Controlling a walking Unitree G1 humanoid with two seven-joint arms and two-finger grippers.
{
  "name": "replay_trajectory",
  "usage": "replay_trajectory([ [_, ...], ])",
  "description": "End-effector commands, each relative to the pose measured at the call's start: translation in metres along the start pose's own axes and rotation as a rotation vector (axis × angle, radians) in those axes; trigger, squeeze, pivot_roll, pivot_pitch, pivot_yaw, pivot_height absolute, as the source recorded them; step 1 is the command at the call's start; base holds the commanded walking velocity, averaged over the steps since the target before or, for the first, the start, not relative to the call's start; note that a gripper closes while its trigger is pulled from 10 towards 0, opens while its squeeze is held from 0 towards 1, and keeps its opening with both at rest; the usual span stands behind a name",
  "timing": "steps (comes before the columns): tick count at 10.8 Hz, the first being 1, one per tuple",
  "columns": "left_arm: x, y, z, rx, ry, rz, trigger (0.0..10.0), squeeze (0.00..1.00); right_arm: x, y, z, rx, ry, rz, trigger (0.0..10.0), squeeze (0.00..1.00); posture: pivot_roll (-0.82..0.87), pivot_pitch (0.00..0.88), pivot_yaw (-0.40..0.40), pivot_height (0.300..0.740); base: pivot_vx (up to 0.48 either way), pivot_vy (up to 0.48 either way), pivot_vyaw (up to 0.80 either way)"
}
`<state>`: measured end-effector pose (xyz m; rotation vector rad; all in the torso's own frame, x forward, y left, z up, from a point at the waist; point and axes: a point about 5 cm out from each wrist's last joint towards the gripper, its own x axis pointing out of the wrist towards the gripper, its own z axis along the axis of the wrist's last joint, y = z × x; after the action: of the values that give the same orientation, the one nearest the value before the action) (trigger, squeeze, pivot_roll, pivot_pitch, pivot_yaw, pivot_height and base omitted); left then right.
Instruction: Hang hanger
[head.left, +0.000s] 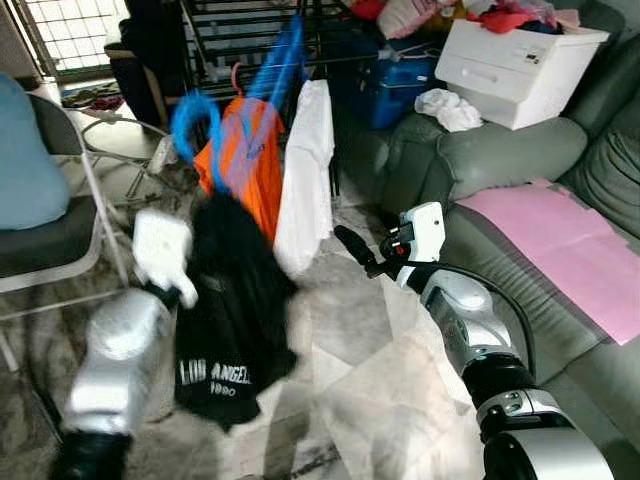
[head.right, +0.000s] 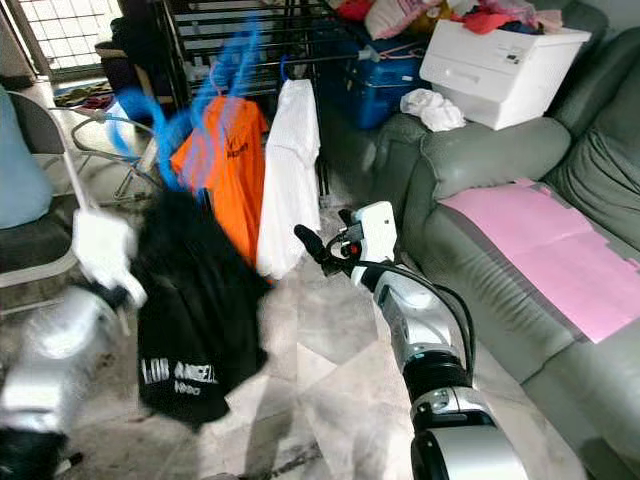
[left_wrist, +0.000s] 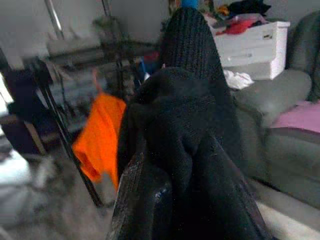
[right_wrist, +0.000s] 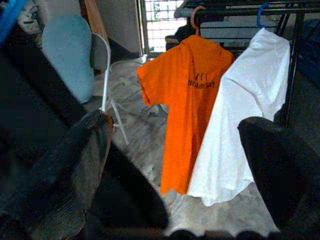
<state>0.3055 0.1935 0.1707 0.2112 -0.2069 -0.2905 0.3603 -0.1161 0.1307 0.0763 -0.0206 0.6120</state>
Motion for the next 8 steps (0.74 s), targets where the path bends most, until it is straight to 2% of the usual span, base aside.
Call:
replay_trajectory([
  [1, 0.003, 0.007, 0.015, 0.03, -0.06, 0.037, 0.0, 0.0, 0.002, -0.005, 0.007, 0.003, -0.017, -0.022, 10.0, 0.0, 0.09, 0.009, 0.007, 0.74, 0.0, 0.0, 0.0],
  [2, 0.001, 0.005, 0.017, -0.003, -0.076, 0.029, 0.0, 0.0, 0.001, -0.005, 0.007, 0.005, -0.018, -0.029, 10.0, 0.0, 0.09, 0.007, 0.002, 0.74, 0.0, 0.0, 0.0],
  [3, -0.002, -0.001, 0.023, -0.01, -0.112, -0.041, 0.0, 0.0, 0.001, -0.006, 0.007, 0.002, -0.02, -0.039, 10.0, 0.0, 0.08, 0.007, -0.001, 0.74, 0.0, 0.0, 0.0],
  [4, -0.006, -0.008, 0.039, 0.05, -0.166, -0.185, 0.0, 0.0, 0.002, -0.011, 0.015, -0.012, -0.033, -0.052, 10.0, 0.0, 0.08, 0.01, -0.011, 0.74, 0.0, 0.0, 0.0],
  [6, -0.009, -0.005, 0.053, 0.071, -0.211, -0.251, 0.0, 0.0, 0.005, -0.011, 0.02, -0.006, -0.038, -0.038, 10.0, 0.0, 0.08, 0.011, -0.013, 0.74, 0.0, 0.0, 0.0],
  [8, -0.005, -0.009, 0.076, 0.096, -0.274, -0.322, 0.0, 0.0, 0.009, -0.002, 0.018, 0.027, -0.031, 0.036, 10.0, 0.0, 0.09, 0.01, -0.014, 0.74, 0.0, 0.0, 0.0],
])
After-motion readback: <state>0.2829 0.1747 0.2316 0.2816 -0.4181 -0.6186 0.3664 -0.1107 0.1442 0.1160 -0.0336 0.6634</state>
